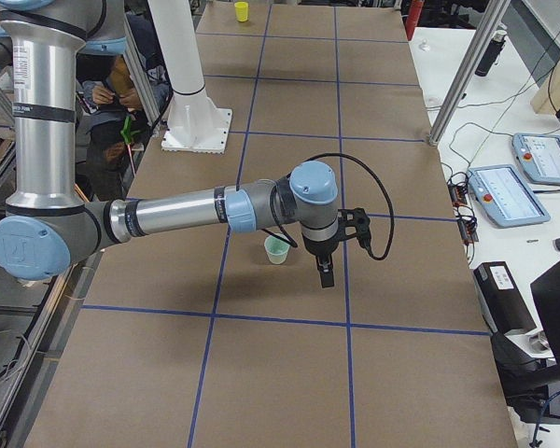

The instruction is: Transfer and stack yellow cup on green cup

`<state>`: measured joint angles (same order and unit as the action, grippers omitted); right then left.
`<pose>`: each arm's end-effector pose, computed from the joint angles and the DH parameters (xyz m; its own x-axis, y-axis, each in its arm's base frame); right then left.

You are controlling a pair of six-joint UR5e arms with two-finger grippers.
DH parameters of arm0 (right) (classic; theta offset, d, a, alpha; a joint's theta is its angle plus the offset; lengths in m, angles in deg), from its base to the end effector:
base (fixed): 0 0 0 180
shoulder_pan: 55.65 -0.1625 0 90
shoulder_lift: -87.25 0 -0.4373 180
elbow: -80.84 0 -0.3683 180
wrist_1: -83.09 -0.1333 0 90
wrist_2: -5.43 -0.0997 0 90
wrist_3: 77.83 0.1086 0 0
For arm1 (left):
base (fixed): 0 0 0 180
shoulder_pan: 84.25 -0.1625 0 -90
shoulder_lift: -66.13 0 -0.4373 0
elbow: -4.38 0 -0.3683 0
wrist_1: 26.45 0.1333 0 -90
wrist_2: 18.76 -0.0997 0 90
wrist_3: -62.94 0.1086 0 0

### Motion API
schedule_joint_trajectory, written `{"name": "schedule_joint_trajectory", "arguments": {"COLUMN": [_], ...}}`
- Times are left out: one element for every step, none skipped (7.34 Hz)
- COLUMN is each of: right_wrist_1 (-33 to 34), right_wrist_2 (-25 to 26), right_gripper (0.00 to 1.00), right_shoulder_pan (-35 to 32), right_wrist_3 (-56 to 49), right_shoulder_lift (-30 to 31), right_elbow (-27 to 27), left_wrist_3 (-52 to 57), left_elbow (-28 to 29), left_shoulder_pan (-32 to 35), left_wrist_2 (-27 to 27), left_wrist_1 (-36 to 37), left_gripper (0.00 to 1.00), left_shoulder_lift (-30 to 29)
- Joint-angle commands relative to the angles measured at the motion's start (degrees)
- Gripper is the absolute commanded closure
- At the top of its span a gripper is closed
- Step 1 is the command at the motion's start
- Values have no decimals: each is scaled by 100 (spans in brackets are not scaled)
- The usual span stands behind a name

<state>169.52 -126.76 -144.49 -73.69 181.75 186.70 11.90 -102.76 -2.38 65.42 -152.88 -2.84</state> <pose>0.0514 -0.4450 0.5780 0.7368 -0.1178 0.6658 -0.0337 0.9771 0.2101 -0.0930 -0.3695 0.6331 0.7168 -0.5944 -0.3645 0.6968 0.5922 0.4047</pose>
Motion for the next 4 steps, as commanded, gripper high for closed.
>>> {"name": "schedule_joint_trajectory", "arguments": {"right_wrist_1": [-12,-300,-755,-960], "right_wrist_2": [17,9,9,0], "right_gripper": [1,1,1,1], "right_shoulder_pan": [-2,6,7,7], "right_wrist_3": [9,9,9,252], "right_shoulder_lift": [77,234,462,516], "right_elbow": [4,-13,-75,-66], "left_wrist_3": [-1174,-1815,-2518,-3247], "left_elbow": [-26,-17,-26,-26], "left_shoulder_pan": [-48,-48,-66,-431], "left_wrist_2": [-917,-1173,-1376,-1448], "left_wrist_1": [510,1054,1651,2101], "left_gripper": [0,0,0,0], "left_shoulder_lift": [392,402,454,463]}}
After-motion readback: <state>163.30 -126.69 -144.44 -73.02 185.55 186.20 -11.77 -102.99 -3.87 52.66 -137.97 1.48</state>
